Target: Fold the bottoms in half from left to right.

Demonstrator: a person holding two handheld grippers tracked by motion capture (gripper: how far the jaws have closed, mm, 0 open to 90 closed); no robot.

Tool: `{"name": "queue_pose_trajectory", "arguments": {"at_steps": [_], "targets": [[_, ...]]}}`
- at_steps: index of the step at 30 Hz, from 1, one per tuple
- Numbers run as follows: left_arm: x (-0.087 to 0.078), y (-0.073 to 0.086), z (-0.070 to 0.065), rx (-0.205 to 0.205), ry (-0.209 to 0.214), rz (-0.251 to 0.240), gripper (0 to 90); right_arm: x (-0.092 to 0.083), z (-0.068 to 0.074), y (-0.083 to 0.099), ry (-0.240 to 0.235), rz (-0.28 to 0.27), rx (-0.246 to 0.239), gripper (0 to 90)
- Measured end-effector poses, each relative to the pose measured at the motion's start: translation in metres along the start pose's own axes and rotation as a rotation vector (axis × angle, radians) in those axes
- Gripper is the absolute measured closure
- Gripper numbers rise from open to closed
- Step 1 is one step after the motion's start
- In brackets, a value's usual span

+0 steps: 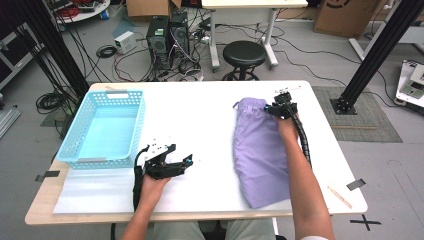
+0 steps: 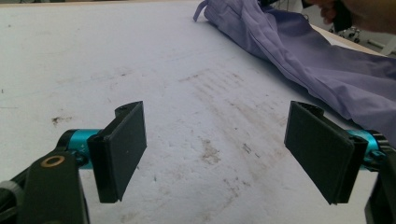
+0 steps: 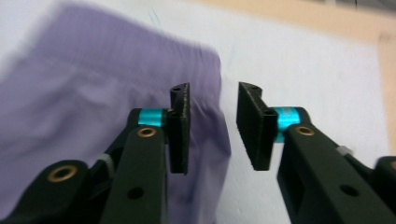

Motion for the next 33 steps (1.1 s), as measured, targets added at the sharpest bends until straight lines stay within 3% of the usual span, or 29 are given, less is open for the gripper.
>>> {"name": "queue_pose_trajectory", "arguments": {"at_steps": [4, 7, 11, 13, 16, 18, 21, 23, 25, 27, 28, 30, 31, 33], "targets": [[0.000, -0.001, -0.001, -0.001, 0.003, -0.004, 20.9, -0.017, 0.019, -0.013, -0.064, -0.095, -0.039, 61.8], [0.001, 0.000, -0.001, 0.006, 0.004, 0.003, 20.9, -0.016, 0.041, -0.018, -0.158, -0.118, -0.063, 59.8], [0.001, -0.001, -0.002, 0.004, 0.008, 0.001, 20.9, 0.004, 0.066, -0.015, -0.182, -0.048, -0.126, 59.5], [0.001, -0.001, -0.002, 0.000, 0.010, 0.001, 20.9, 0.014, 0.076, -0.013, -0.190, -0.020, -0.133, 59.5], [0.001, -0.001, -0.002, 0.003, 0.009, 0.003, 20.9, 0.034, 0.088, -0.009, -0.146, 0.056, -0.180, 59.5], [0.001, 0.000, -0.002, 0.004, 0.008, 0.003, 20.9, 0.041, 0.091, -0.008, -0.121, 0.059, -0.195, 59.5], [0.002, 0.000, -0.002, 0.004, 0.009, 0.003, 20.9, 0.044, 0.092, -0.007, -0.129, 0.037, -0.166, 59.2], [0.001, 0.000, -0.002, 0.002, 0.009, 0.002, 20.9, 0.043, 0.093, -0.008, -0.122, 0.038, -0.175, 56.2], [0.001, 0.000, -0.002, 0.003, 0.013, 0.005, 20.9, 0.036, 0.093, -0.009, -0.162, 0.041, -0.167, 53.5], [0.001, 0.000, -0.002, 0.001, 0.013, 0.001, 20.9, 0.024, 0.085, -0.012, -0.226, -0.005, -0.108, 53.0], [0.001, 0.000, -0.002, 0.002, 0.011, 0.003, 20.9, 0.017, 0.078, -0.014, -0.224, -0.030, -0.092, 53.1], [0.001, -0.001, -0.003, 0.000, 0.010, 0.000, 20.9, 0.005, 0.059, -0.014, -0.170, -0.051, -0.084, 55.6], [0.001, -0.001, -0.003, 0.003, 0.011, 0.000, 20.9, -0.001, 0.047, -0.012, -0.139, -0.058, -0.069, 58.6], [0.001, -0.001, -0.003, 0.003, 0.012, 0.000, 20.9, -0.006, 0.033, -0.007, -0.127, -0.043, -0.058, 71.0]]}}
Point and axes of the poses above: each handheld gripper's, and its own axes: x roughly forward along the jaws, y roughly out of its underside, z roughly to its left, the point moved 7 cm from there along x, roughly forward along the jaws, and after that the axes turned 11 degrees about z, right-handed, at the moved point
